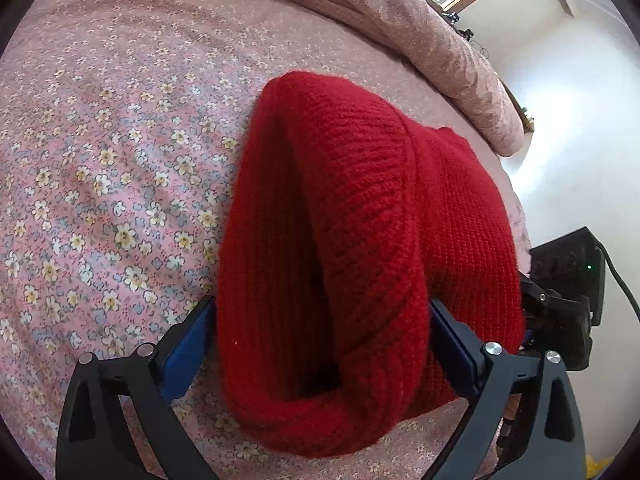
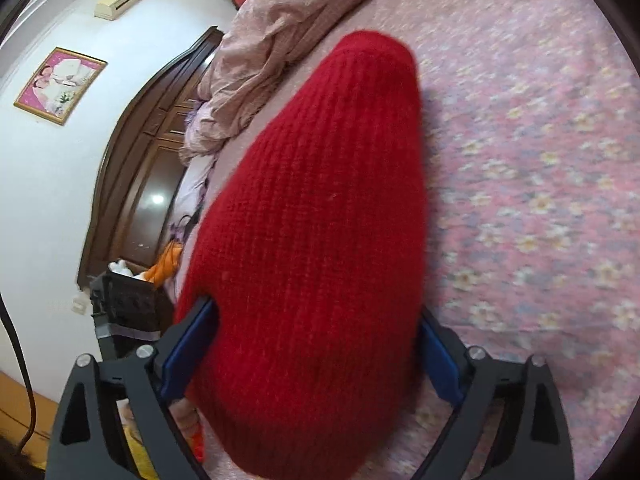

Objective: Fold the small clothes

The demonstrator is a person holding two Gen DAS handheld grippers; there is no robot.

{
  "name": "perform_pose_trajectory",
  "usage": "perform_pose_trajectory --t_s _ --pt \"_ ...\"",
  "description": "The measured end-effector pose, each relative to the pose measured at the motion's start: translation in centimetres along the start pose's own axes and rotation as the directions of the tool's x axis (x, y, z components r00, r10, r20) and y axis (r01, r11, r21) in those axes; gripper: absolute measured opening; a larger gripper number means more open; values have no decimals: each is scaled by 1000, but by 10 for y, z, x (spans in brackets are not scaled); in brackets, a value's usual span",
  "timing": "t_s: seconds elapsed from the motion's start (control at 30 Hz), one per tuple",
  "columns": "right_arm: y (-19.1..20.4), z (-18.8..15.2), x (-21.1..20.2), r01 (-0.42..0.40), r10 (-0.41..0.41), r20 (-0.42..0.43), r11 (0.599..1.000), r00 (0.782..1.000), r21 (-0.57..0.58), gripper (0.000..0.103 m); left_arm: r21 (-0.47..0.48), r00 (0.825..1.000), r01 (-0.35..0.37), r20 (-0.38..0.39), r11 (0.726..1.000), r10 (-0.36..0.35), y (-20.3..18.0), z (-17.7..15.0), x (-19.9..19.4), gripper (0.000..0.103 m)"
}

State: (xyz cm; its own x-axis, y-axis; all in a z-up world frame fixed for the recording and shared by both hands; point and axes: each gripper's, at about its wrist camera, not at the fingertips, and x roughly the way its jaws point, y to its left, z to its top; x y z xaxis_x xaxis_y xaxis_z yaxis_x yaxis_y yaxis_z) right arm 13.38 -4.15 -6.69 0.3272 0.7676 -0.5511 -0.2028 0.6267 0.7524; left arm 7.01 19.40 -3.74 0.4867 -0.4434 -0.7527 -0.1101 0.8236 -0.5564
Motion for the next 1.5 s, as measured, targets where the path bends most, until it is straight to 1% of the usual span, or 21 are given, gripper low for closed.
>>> perform_pose_trajectory --t_s 0.07,0.1,0.13,0.2,0.23,0.33,0.43,0.57,0.73,0.8,0.93,1.0,1.1,1.13,1.2,1.27,1.3,1.33,1.37,1.43,1.5 --pt "2 2 5 -3 3 -2 1000 1000 -13 95 -21 999 49 -3 999 -49 3 2 0 85" --pt "2 3 5 -6 6 -1 1000 1000 -13 94 -37 997 75 -6 997 -75 6 4 1 80" --pt "3 3 5 -13 13 2 1000 1000 -11 91 -64 993 114 -8 991 -114 9 5 2 73" --pt "2 2 2 -24 24 16 1000 1000 -3 85 -123 981 193 -9 973 -196 15 5 5 65" --pt "3 1 -1 -30 30 28 1000 999 -2 81 -138 978 206 -7 969 -209 17 5 5 64" --pt "9 -1 -9 -35 35 47 999 998 -19 72 -121 979 204 9 972 -204 13 3 0 58" --pt "17 1 -21 -74 75 65 997 995 -18 66 -113 977 211 25 971 -210 6 -1 -8 54" --pt "29 2 -47 -108 110 90 994 990 -25 64 -112 967 255 31 960 -253 -10 -1 -13 51" --pt "30 -6 -86 -131 134 120 991 984 -26 63 -27 962 272 4 962 -272 -55 -12 -17 46" --pt "28 -12 -102 -128 131 129 991 983 -26 63 3 964 267 -10 964 -267 -71 -15 -16 46" --pt "15 -28 -131 -101 101 137 995 985 -4 63 40 961 267 -78 963 -264 -99 -30 -4 46" --pt "4 -36 -140 -88 86 130 996 988 8 63 58 963 254 -106 965 -247 -109 -40 2 46" --pt "-16 -45 -146 -57 52 106 997 993 43 63 99 971 210 -140 973 -195 -119 -54 12 46" --pt "-24 -47 -145 -40 35 94 997 995 58 64 108 974 191 -145 976 -175 -120 -57 15 46" --pt "-37 -51 -141 45 -49 66 997 997 63 66 119 979 162 -146 980 -144 -120 -61 17 46" --pt "-38 -53 -132 160 -161 38 987 986 17 68 127 984 126 -140 984 -108 -119 -64 16 46" --pt "-38 -55 -126 195 -195 23 981 981 -6 70 130 985 117 -139 985 -99 -118 -65 15 46" --pt "-39 -57 -119 204 -203 21 979 979 -29 71 135 987 103 -134 985 -85 -117 -67 13 46" --pt "-38 -57 -116 200 -199 24 979 980 -31 71 140 989 91 -129 986 -73 -109 -68 7 46" --pt "-35 -54 -111 205 -204 26 978 979 -41 72 147 993 58 -110 987 -42 -106 -69 1 46" --pt "-29 -52 -103 229 -228 29 970 973 -77 74 144 995 34 -102 989 -20 -96 -73 -3 46"
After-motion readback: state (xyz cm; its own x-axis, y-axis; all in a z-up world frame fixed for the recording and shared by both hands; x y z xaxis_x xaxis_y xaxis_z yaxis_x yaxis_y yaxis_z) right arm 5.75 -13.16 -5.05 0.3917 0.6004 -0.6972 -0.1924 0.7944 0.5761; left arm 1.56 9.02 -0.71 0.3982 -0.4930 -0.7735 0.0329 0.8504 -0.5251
